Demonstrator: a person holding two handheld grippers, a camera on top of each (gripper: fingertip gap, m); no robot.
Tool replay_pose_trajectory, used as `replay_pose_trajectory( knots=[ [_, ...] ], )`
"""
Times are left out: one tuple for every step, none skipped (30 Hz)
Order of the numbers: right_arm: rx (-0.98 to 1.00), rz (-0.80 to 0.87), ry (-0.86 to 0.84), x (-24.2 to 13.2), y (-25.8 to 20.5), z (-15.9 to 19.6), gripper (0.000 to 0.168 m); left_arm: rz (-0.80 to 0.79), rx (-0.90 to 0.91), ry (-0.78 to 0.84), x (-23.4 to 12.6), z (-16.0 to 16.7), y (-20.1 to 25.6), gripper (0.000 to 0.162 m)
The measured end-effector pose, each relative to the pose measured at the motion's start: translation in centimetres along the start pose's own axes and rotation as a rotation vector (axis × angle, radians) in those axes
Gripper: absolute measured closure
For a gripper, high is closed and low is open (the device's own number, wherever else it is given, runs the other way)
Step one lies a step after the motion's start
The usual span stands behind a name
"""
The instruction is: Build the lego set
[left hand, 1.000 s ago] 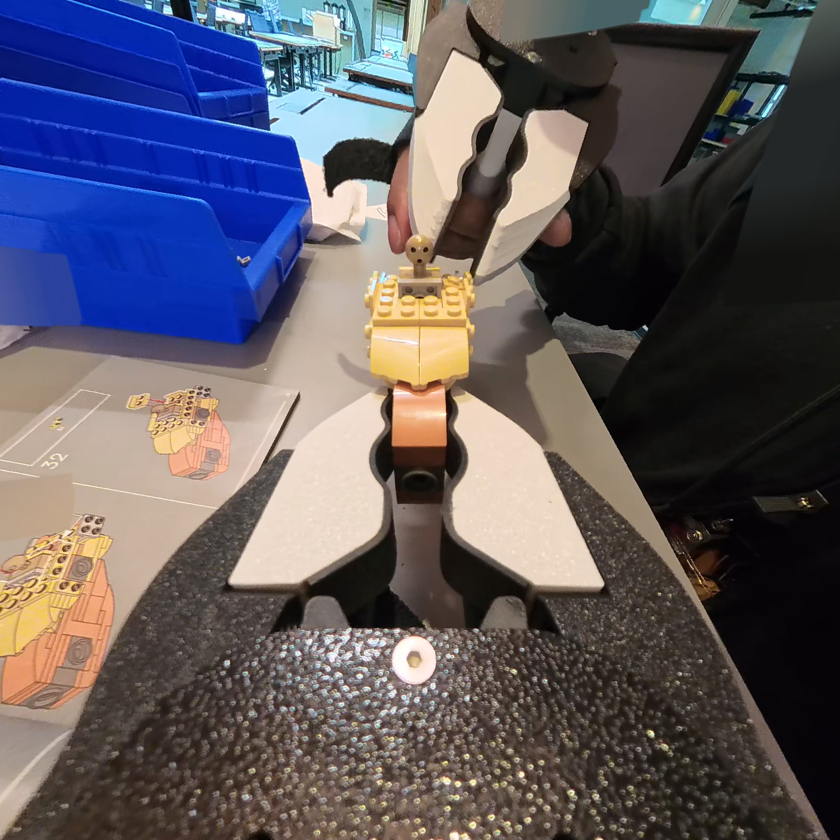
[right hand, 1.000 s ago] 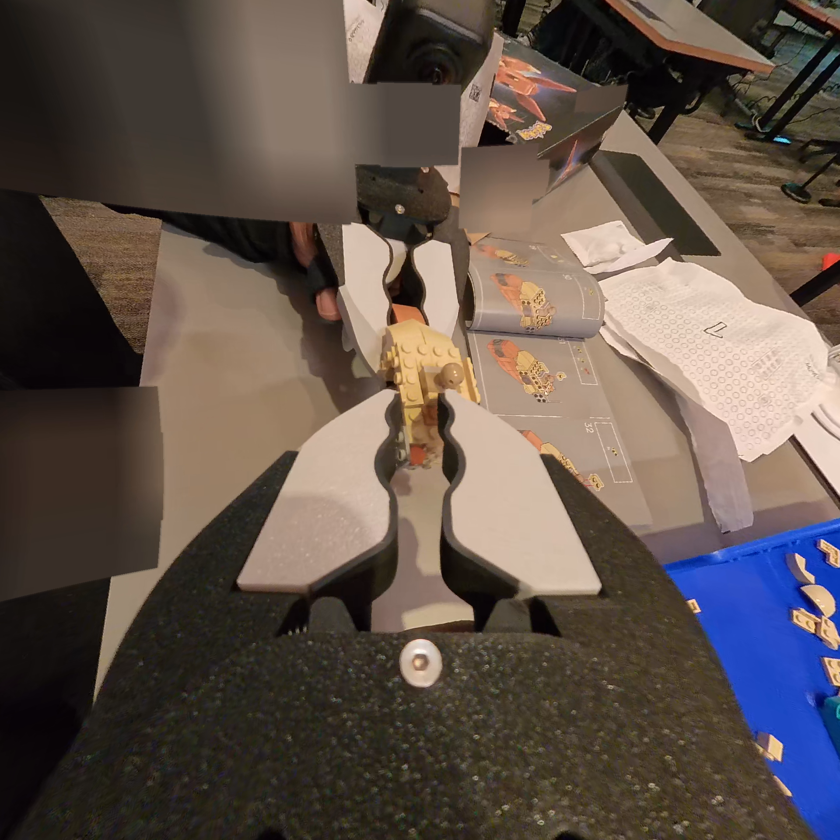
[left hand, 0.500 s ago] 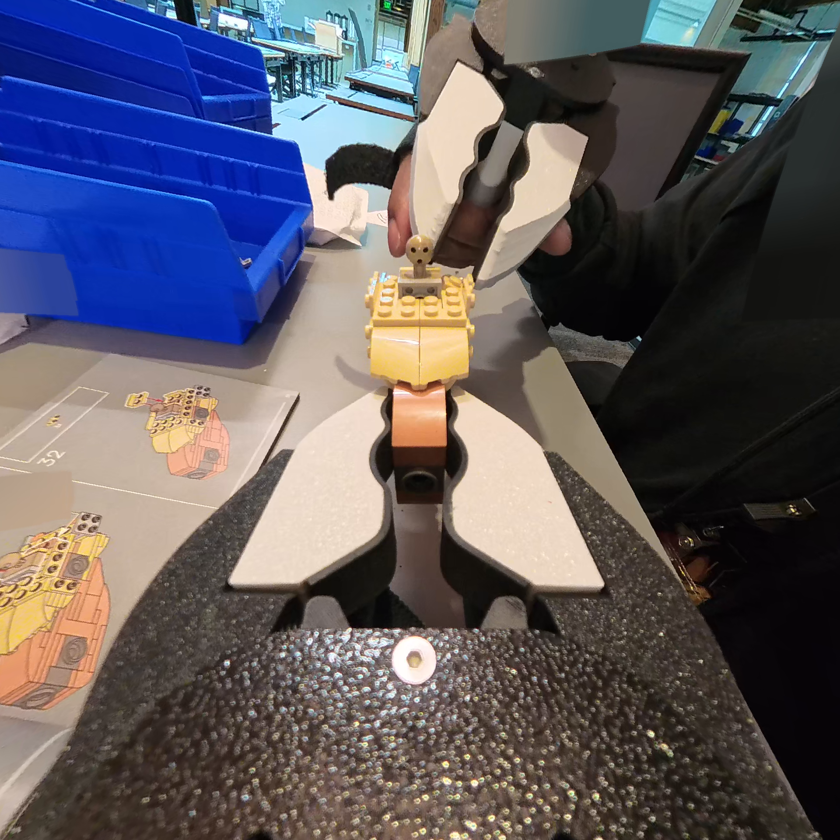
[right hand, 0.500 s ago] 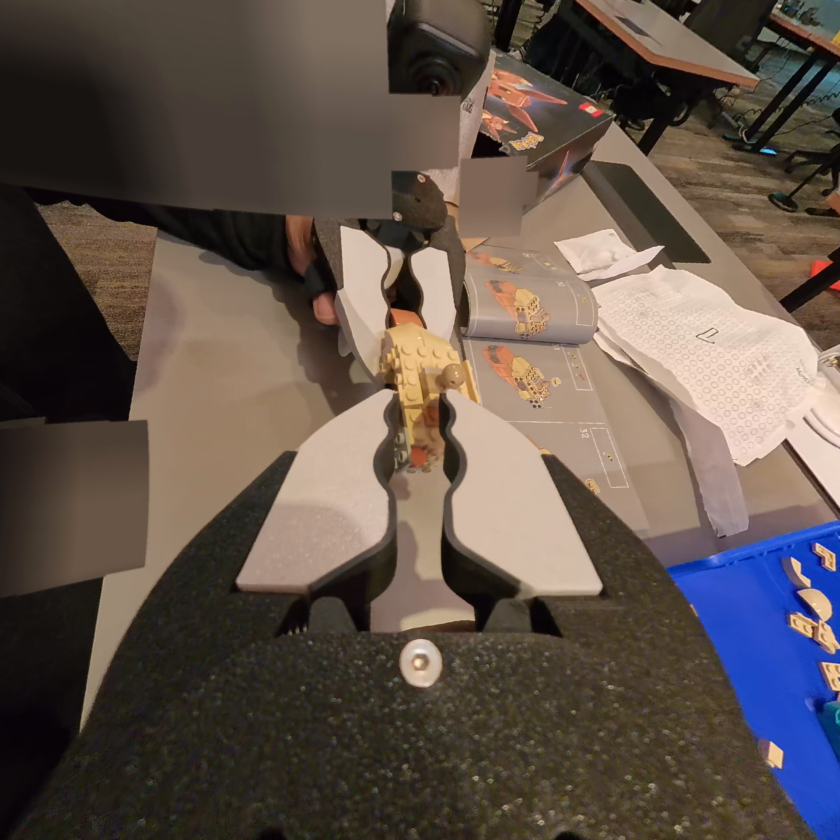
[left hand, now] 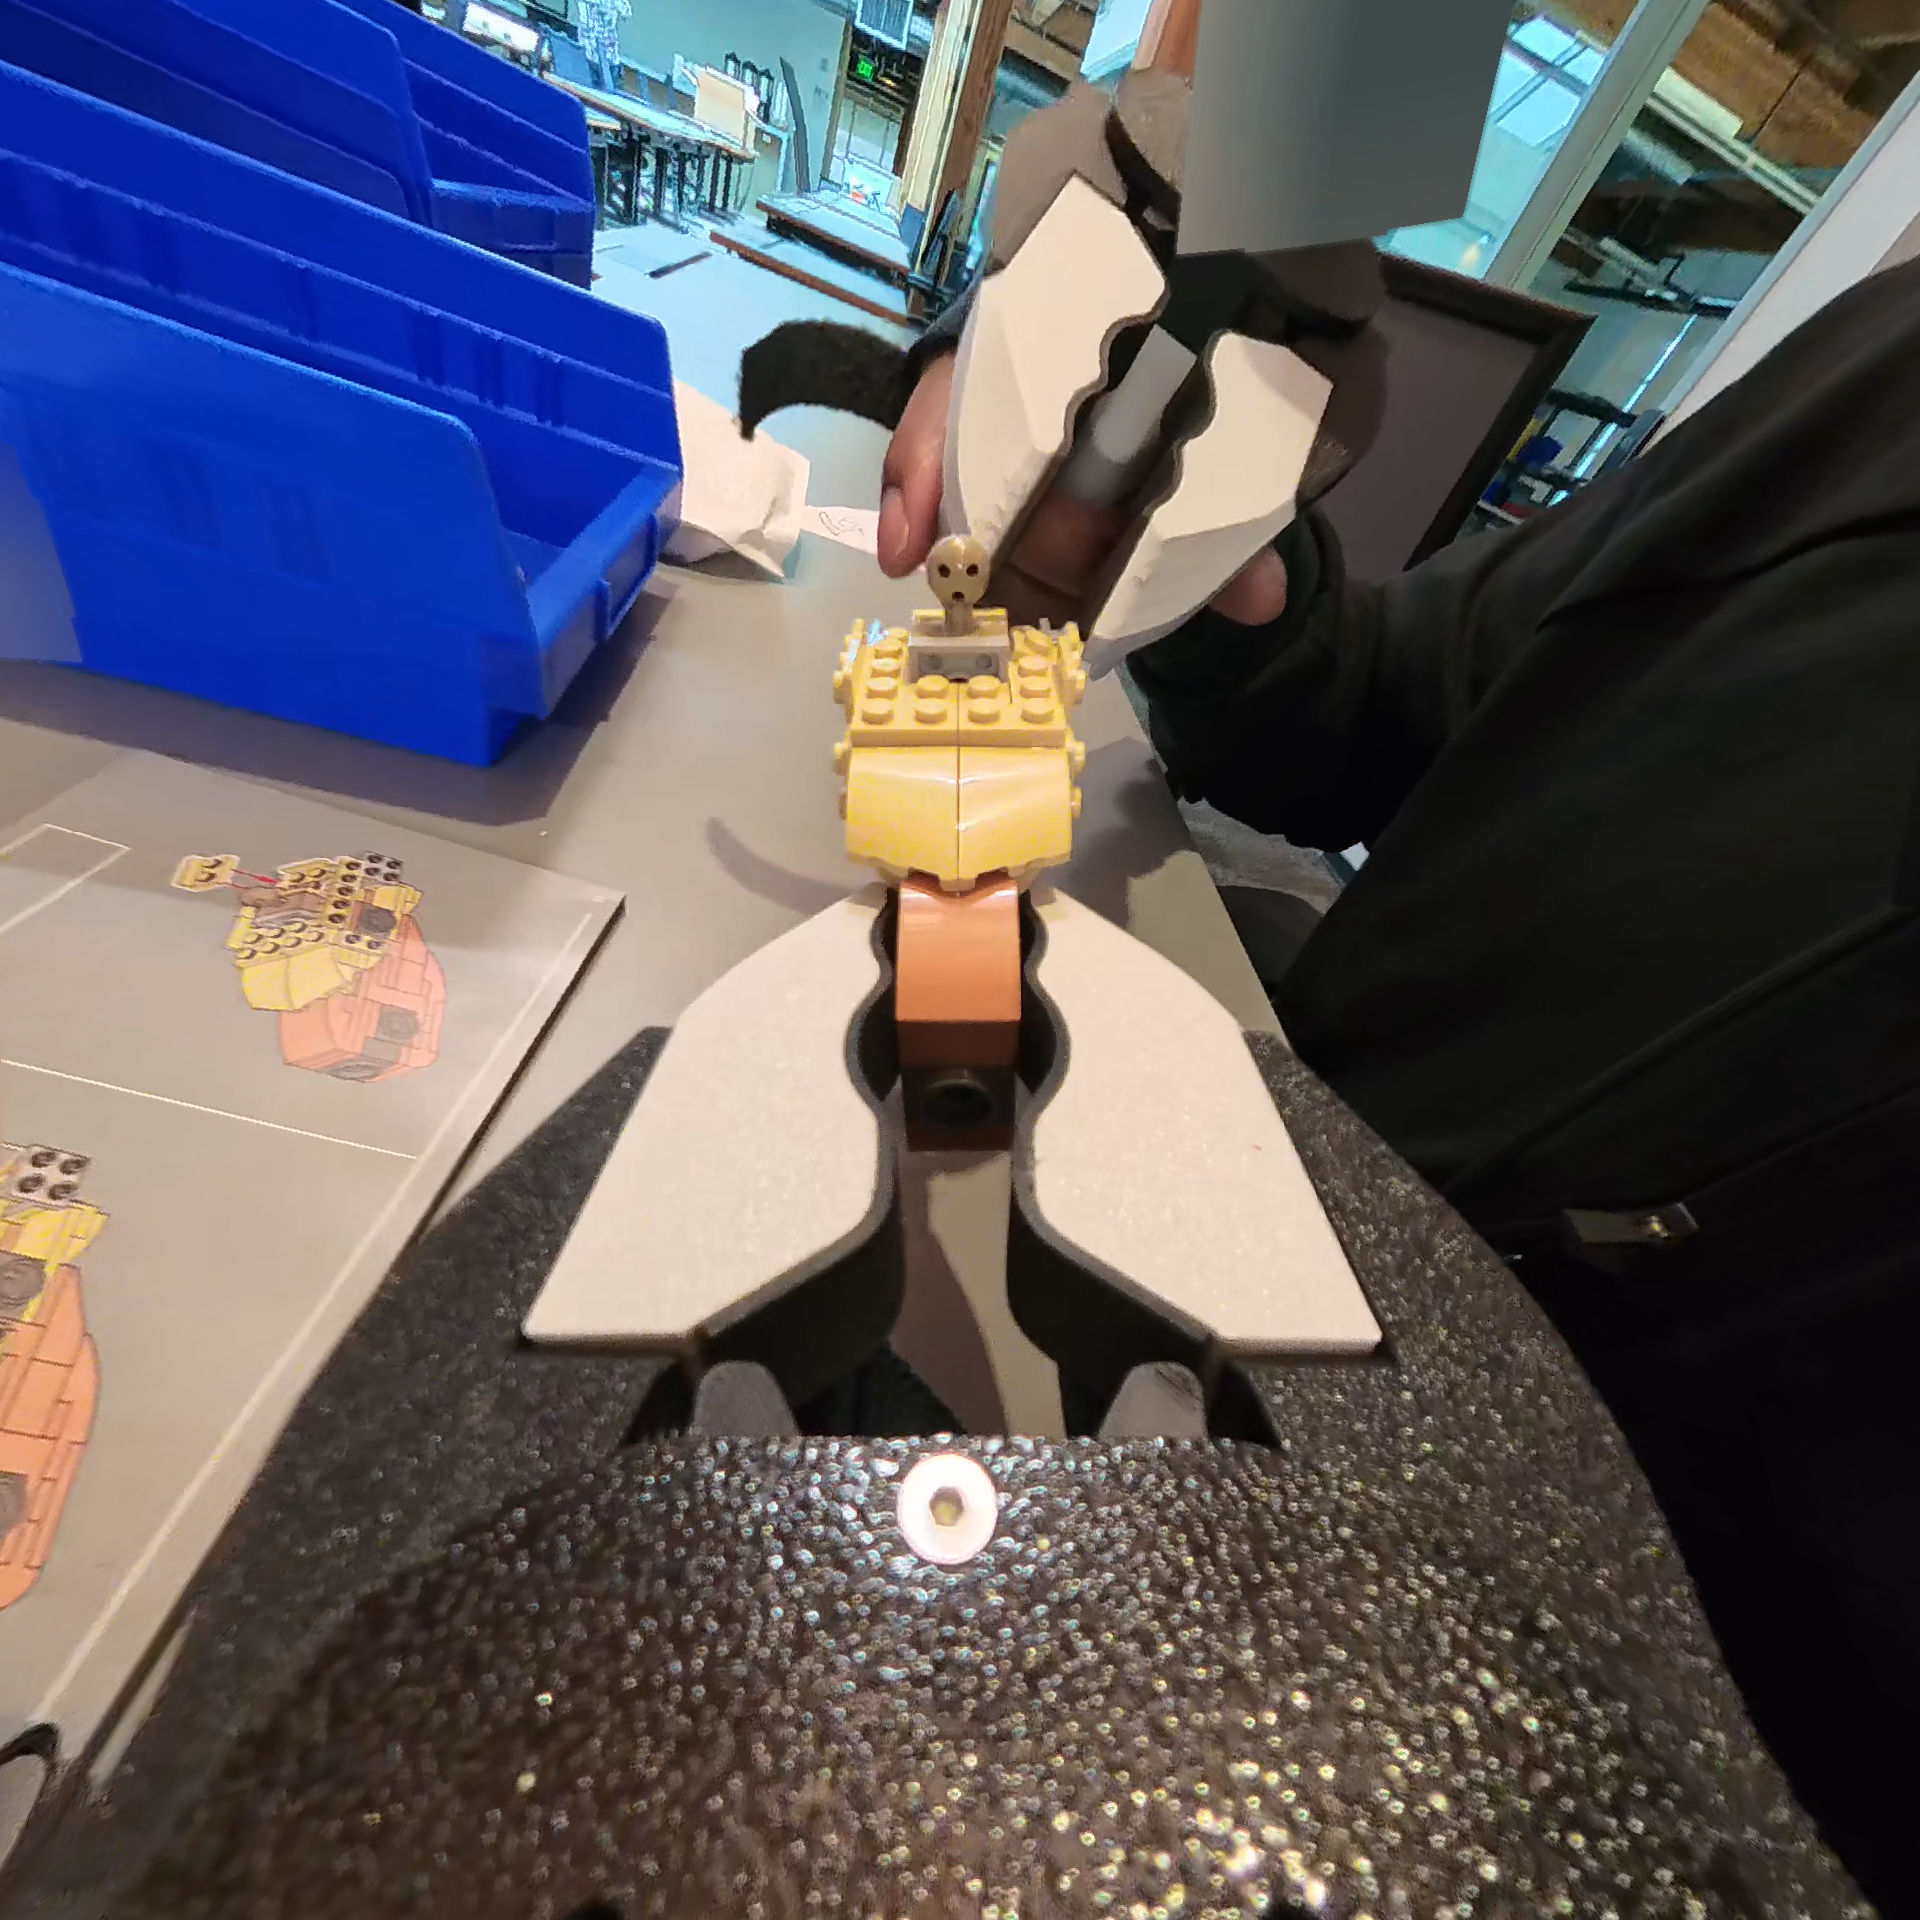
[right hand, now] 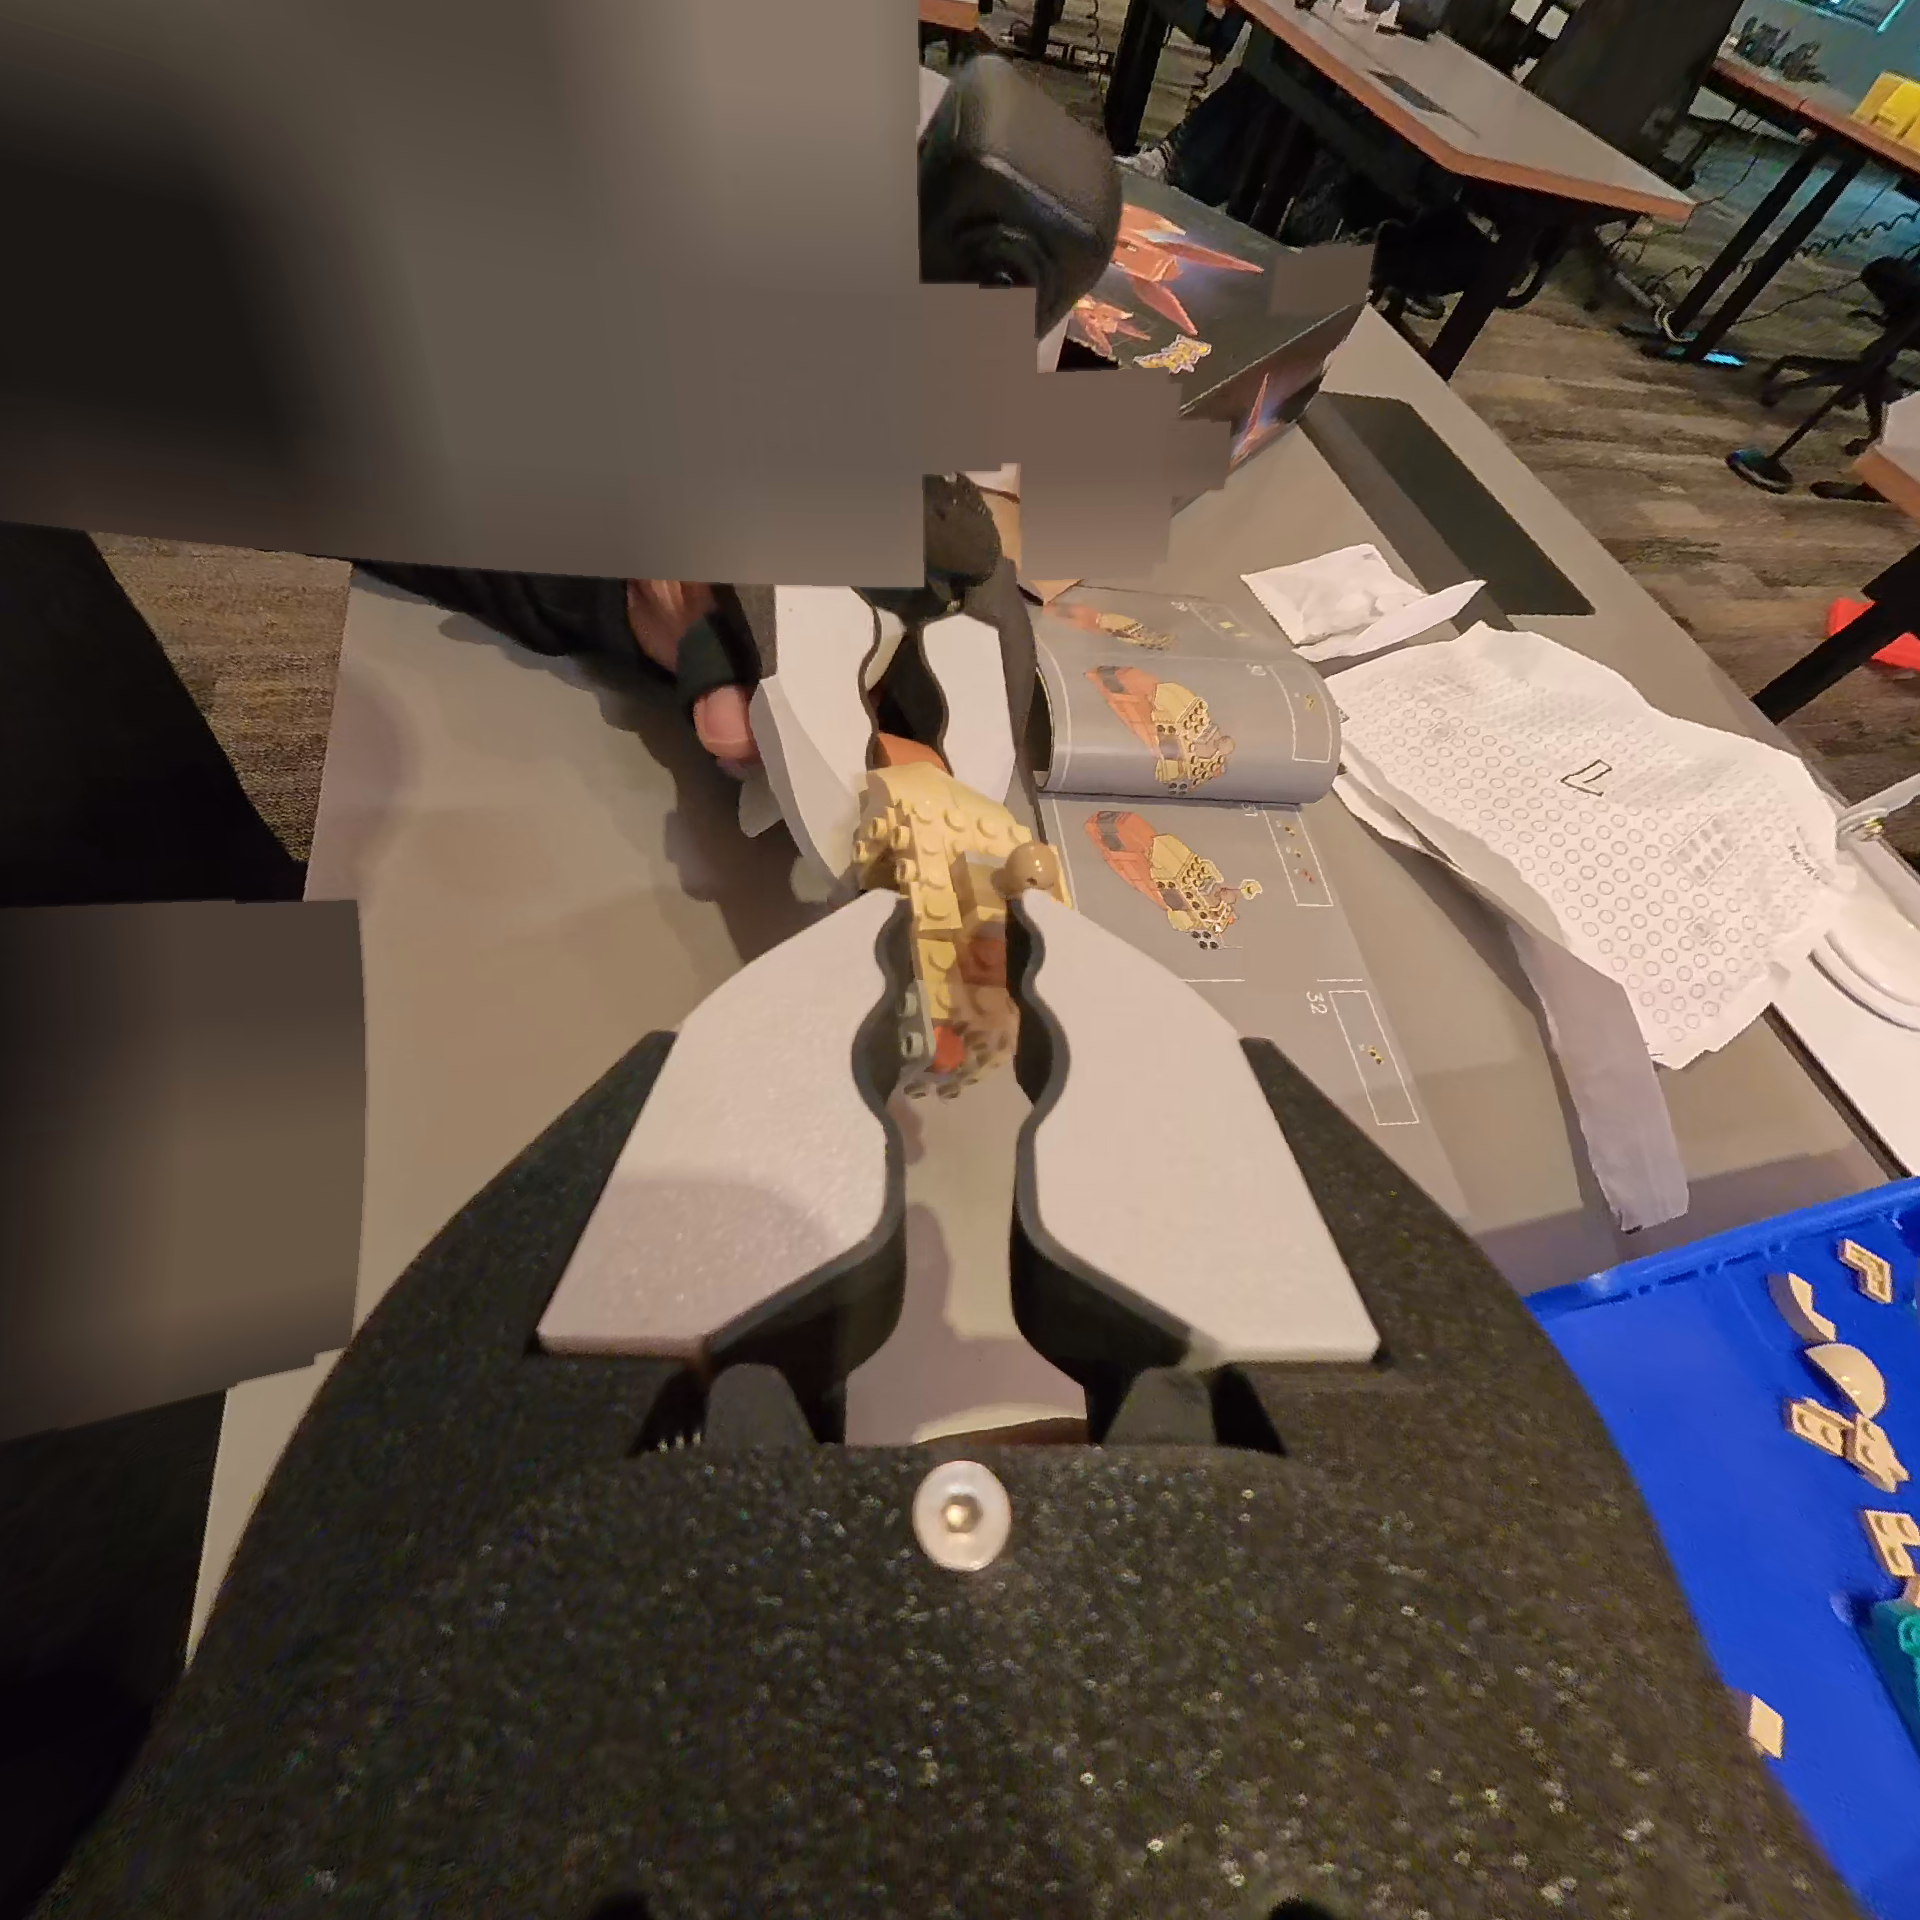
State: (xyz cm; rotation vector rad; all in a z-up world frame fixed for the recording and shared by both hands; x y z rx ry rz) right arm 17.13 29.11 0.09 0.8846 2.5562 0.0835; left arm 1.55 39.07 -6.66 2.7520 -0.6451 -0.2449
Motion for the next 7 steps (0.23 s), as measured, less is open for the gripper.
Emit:
replay_pose_trajectory(
  knots=[
    [0.004,0.004,0.003,-0.01,0.06,-0.05,0.151,0.004,-0.013,0.004,0.0,0.0,-0.02,0.144],
    [0.008,0.006,0.007,-0.03,0.13,-0.09,0.151,0.008,-0.024,0.008,-0.02,-0.01,-0.03,0.144],
    [0.012,0.008,0.01,-0.03,0.18,-0.13,0.151,0.011,-0.031,0.011,-0.04,-0.01,-0.05,0.144],
    [0.013,0.01,0.013,-0.04,0.23,-0.16,0.151,0.013,-0.037,0.012,-0.04,-0.01,-0.06,0.144],
    [0.013,0.011,0.014,-0.03,0.26,-0.18,0.151,0.014,-0.04,0.014,-0.04,-0.01,-0.06,0.144],
    [0.013,0.011,0.015,-0.03,0.28,-0.19,0.151,0.015,-0.044,0.015,-0.05,-0.01,-0.07,0.144],
    [0.013,0.011,0.017,-0.02,0.29,-0.19,0.151,0.016,-0.049,0.017,-0.06,-0.01,-0.08,0.144]
  ],
)
Point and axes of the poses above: each gripper's, where its closed fingertips meet, x out along the fingers, z out of its underside, y = z × x across the jaws, the point moved 9 cm from there along -x, back along the fingers, and after that the axes turned 3 degrees about y, right-handed, at the moved point
